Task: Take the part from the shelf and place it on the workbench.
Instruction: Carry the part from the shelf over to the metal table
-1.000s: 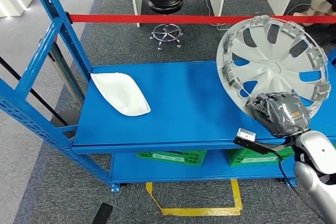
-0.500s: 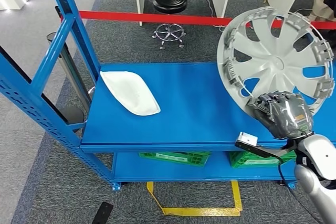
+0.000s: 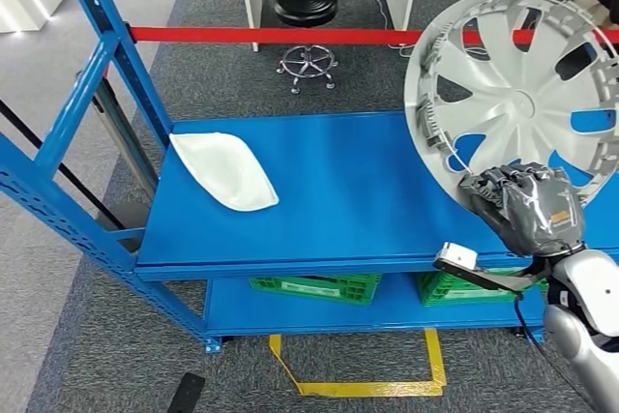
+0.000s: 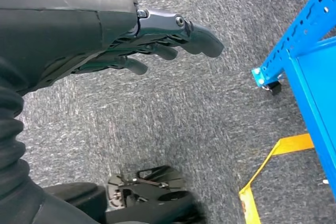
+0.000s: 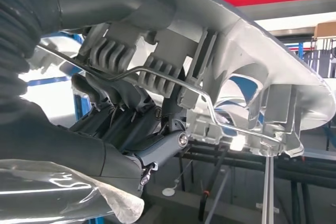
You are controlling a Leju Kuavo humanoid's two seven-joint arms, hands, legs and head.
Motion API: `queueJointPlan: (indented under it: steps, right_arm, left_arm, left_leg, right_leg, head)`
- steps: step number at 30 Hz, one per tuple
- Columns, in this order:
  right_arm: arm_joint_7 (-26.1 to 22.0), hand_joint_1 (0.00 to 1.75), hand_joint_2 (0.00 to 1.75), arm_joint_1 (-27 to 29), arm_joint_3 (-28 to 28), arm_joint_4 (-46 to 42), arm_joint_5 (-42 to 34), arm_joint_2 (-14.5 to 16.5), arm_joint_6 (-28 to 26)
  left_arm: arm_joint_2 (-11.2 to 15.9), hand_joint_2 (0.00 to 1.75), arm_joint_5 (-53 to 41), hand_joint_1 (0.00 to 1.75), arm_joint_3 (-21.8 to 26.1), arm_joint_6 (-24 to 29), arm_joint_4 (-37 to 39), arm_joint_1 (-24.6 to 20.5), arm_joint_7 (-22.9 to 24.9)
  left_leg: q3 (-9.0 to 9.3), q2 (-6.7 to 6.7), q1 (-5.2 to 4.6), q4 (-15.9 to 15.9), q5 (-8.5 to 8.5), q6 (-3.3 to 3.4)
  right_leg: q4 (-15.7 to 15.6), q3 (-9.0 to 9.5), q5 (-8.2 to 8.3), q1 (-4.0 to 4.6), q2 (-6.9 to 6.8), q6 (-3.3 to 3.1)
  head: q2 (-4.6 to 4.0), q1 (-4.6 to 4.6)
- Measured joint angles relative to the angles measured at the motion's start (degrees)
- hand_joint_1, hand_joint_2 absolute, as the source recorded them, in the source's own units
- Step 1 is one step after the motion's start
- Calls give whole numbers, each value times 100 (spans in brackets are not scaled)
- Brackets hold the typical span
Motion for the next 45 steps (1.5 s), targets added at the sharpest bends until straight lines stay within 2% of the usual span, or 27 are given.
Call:
queueJointPlan:
  steps: [2, 6, 8, 10, 11, 12, 14, 16, 17, 19, 21, 22, 23, 25, 26, 27, 29, 31, 33, 34, 37, 39, 41, 42, 43, 44, 45]
  right_arm:
    - [4, 175, 175, 8, -1, -19, 2, 0, -9]
    - [9, 175, 175, 33, -3, -33, 14, 0, -19]
    - [10, 175, 175, 39, -5, -34, 15, 0, -19]
    - [7, 175, 175, 44, -3, -34, 16, 0, -19]
    - [7, 175, 175, 48, -2, -34, 16, 0, -19]
    - [7, 175, 175, 51, -1, -34, 16, 0, -19]
    - [13, 175, 175, 55, -2, -34, 16, 0, -19]
    - [21, 175, 175, 52, -4, -34, 16, 0, -19]
    - [23, 175, 175, 51, -6, -38, 16, 0, -19]
    - [24, 175, 175, 51, -7, -46, 15, 0, -19]
    - [26, 175, 175, 54, -5, -48, 11, 0, -20]
    - [32, 175, 175, 54, -5, -48, 4, 1, -20]
    - [39, 175, 175, 53, -10, -49, -4, 1, -21]
    - [51, 175, 175, 55, -33, -51, -22, 1, -21]
    - [55, 175, 175, 58, -46, -51, -27, 0, -21]
    - [57, 175, 175, 63, -60, -50, -31, 0, -20]
    - [59, 175, 175, 74, -82, -50, -36, 0, -19]
    - [58, 175, 175, 92, -103, -51, -38, 0, -20]
    - [57, 175, 175, 114, -126, -53, -52, 0, -21]
    - [56, 175, 175, 125, -135, -54, -65, 0, -21]
    - [55, 175, 175, 150, -154, -54, -131, -1, -12]
    - [50, 175, 175, 160, -167, -53, -169, -2, -2]
    - [45, 175, 175, 172, -172, -53, -187, -2, 2]
    - [44, 175, 175, 184, -172, -52, -191, -2, 3]
    - [44, 175, 175, 195, -172, -52, -193, -2, 5]
    - [45, 175, 175, 203, -172, -51, -198, -2, 8]
    - [47, 175, 175, 207, -174, -51, -211, -2, 14]
  left_arm:
    - [-5, 175, -2, 0, 8, 25, -3, -4, 7]
    - [-24, 175, -9, 0, 16, 60, -15, 1, 32]
    - [-38, 175, -18, 0, 20, 72, -27, -2, 44]
    - [-50, 175, -33, 0, 22, 76, -34, -12, 51]
    - [-55, 175, -39, 0, 23, 76, -35, -13, 56]
    - [-57, 175, -43, 0, 25, 77, -36, -12, 60]
    - [-58, 175, -46, 0, 28, 78, -37, -11, 68]
    - [-65, 175, -50, 0, 31, 79, -40, -11, 73]
    - [-69, 175, -51, 0, 33, 79, -44, -12, 73]
    - [-75, 175, -53, 0, 36, 82, -50, -12, 73]
    - [-76, 175, -54, 0, 40, 85, -50, -4, 75]
    - [-76, 175, -54, 0, 43, 85, -50, 1, 78]
    - [-74, 175, -54, 0, 46, 87, -51, 5, 81]
    - [-71, 175, -54, 0, 53, 91, -52, 6, 85]
    - [-69, 175, -56, 0, 57, 92, -52, 4, 86]
    - [-68, 175, -57, 0, 61, 93, -52, 3, 86]
    - [-68, 175, -63, 0, 69, 93, -52, 1, 86]
    - [-66, 175, -86, 0, 74, 96, -57, -3, 86]
    - [-62, 175, -114, 0, 74, 99, -69, -10, 86]
    - [-60, 175, -122, 0, 74, 99, -74, -16, 85]
    - [-61, 175, -136, 0, 77, 98, -76, -17, 84]
    - [-66, 175, -142, 0, 79, 96, -77, -17, 83]
    - [-72, 175, -145, 0, 80, 92, -78, -20, 82]
    - [-74, 175, -147, 0, 80, 91, -78, -17, 81]
    - [-75, 175, -148, 0, 81, 91, -78, -14, 81]
    - [-75, 175, -148, 0, 82, 91, -78, -11, 81]
    - [-76, 175, -150, 0, 83, 89, -78, -10, 81]
  left_leg:
    - [289, -14, -22, -613, 216, 61]
    - [289, -12, -32, -803, 300, 131]
    - [238, 6, -16, -855, 390, 205]
    - [138, 17, -30, -860, 468, 250]
    - [81, 18, -39, -859, 511, 257]
    - [22, 19, -47, -857, 555, 259]
    - [-89, 20, -50, -850, 644, 249]
    - [-180, 17, -57, -831, 725, 213]
    - [-215, 17, -64, -823, 766, 184]
    - [-258, 17, -74, -818, 857, 121]
    - [-288, 15, -73, -815, 902, 56]
    - [-321, 13, -67, -756, 799, 19]
    - [-369, 13, -60, -602, 594, -19]
    - [-496, 16, -25, 29, -7, -82]
    - [-541, 17, -11, 395, -226, -101]
    - [-545, 17, 0, 675, -321, -113]
    - [-333, 17, 9, 699, -155, -105]
    - [178, 14, 2, 24, 80, -48]
    - [641, 10, -17, -714, 45, 16]
    - [738, 9, -31, -903, -18, 39]
    - [725, 18, -26, -1038, 39, 137]
    - [678, 33, -10, -1073, 124, 217]
    - [600, 39, -26, -1064, 181, 251]
    - [564, 41, -33, -1058, 206, 253]
    - [534, 41, -39, -1051, 226, 253]
    - [513, 40, -40, -1041, 239, 249]
    - [502, 38, -40, -1028, 246, 243]
  right_leg:
    - [10, -31, 28, 14, 4, 37]
    - [22, -122, 59, 2, 0, 180]
    - [300, -244, -236, -5, 3, 223]
    - [978, -457, -717, -7, 6, 251]
    - [1300, -532, -879, -7, 6, 264]
    - [1480, -536, -931, -6, 6, 274]
    - [1238, -252, -712, -7, 5, 278]
    - [468, 296, -479, -1, 0, 265]
    - [137, 511, -453, 8, 2, 247]
    - [-163, 675, -495, 36, 9, 193]
    - [-170, 578, -426, 30, 1, 112]
    - [-168, 530, -377, 20, -10, 63]
    - [-173, 473, -318, 7, -21, 15]
    - [-167, 355, -201, 4, -34, -41]
    - [-160, 283, -145, 6, -36, -49]
    - [-150, 207, -92, 7, -37, -48]
    - [-117, 50, -4, 10, -34, -42]
    - [-93, -74, 65, 17, -26, -20]
    - [-84, -135, 134, 29, -27, 31]
    - [-88, -153, 174, 29, -30, 65]
    - [-55, -230, 192, 8, -31, 165]
    - [334, -417, -101, -3, -16, 194]
    - [1087, -697, -506, -2, -8, 217]
    - [1382, -788, -618, -2, -7, 229]
    - [1497, -788, -634, -2, -7, 237]
    - [1362, -664, -540, -4, -8, 240]
    - [1022, -438, -374, -6, -10, 237]
  head:
    - [0, 3]
    - [0, 9]
    - [0, 21]
    - [0, 28]
    - [0, 27]
    - [0, 25]
    - [0, 25]
    - [0, 27]
    - [0, 22]
    - [0, 20]
    - [0, 26]
    - [0, 17]
    - [0, 11]
    - [0, -6]
    - [0, -4]
    - [0, -4]
    - [0, -5]
    - [0, -6]
    - [0, -2]
    - [0, 0]
    - [0, 4]
    - [0, 19]
    - [0, 27]
    - [0, 27]
    - [0, 26]
    - [0, 27]
    - [0, 27]
